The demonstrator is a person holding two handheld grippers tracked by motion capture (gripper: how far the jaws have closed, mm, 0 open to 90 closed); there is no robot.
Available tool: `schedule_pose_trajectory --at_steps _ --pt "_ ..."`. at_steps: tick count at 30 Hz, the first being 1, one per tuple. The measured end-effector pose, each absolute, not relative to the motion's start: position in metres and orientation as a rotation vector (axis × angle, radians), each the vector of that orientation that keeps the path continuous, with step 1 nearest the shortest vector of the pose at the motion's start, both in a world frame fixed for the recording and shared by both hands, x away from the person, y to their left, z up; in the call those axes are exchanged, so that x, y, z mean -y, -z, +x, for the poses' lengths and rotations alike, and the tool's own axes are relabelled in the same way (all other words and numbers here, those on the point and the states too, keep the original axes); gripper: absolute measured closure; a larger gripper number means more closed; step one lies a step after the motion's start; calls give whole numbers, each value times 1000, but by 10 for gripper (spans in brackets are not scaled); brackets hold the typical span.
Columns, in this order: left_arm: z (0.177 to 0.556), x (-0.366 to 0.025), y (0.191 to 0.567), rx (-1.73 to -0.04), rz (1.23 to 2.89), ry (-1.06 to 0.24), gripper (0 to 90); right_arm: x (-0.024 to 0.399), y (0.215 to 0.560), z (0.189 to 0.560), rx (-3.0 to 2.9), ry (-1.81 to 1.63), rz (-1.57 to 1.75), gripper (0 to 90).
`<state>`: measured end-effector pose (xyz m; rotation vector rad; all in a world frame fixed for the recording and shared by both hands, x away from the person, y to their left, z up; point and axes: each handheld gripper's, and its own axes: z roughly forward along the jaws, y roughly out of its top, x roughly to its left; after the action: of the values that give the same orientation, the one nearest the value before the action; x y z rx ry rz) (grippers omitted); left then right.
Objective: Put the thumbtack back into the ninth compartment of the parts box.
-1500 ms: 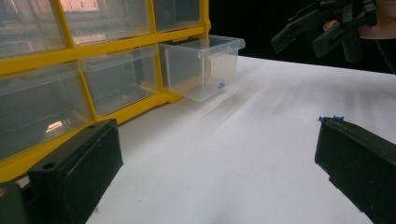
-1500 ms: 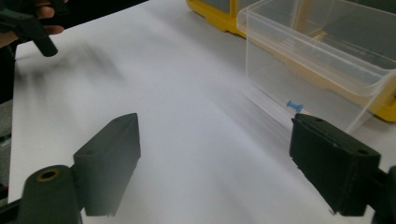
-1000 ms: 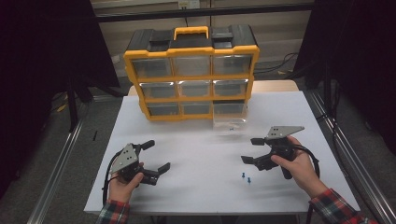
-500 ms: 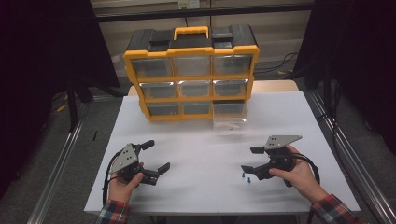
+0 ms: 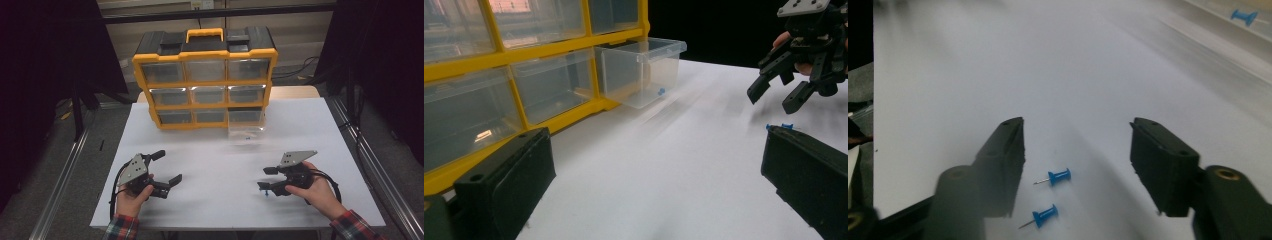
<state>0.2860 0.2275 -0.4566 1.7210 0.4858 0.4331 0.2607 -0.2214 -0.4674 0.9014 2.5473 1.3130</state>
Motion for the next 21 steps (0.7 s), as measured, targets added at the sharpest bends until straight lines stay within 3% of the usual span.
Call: schedule_pose_trajectory --at_steps 6,21 --pt "286 -227 457 -485 1719 -432 5 219 472 259 -2588 -1302 878 584" --pt "287 -228 457 -461 1709 -403 5 214 479 258 -2640 -1239 857 698"
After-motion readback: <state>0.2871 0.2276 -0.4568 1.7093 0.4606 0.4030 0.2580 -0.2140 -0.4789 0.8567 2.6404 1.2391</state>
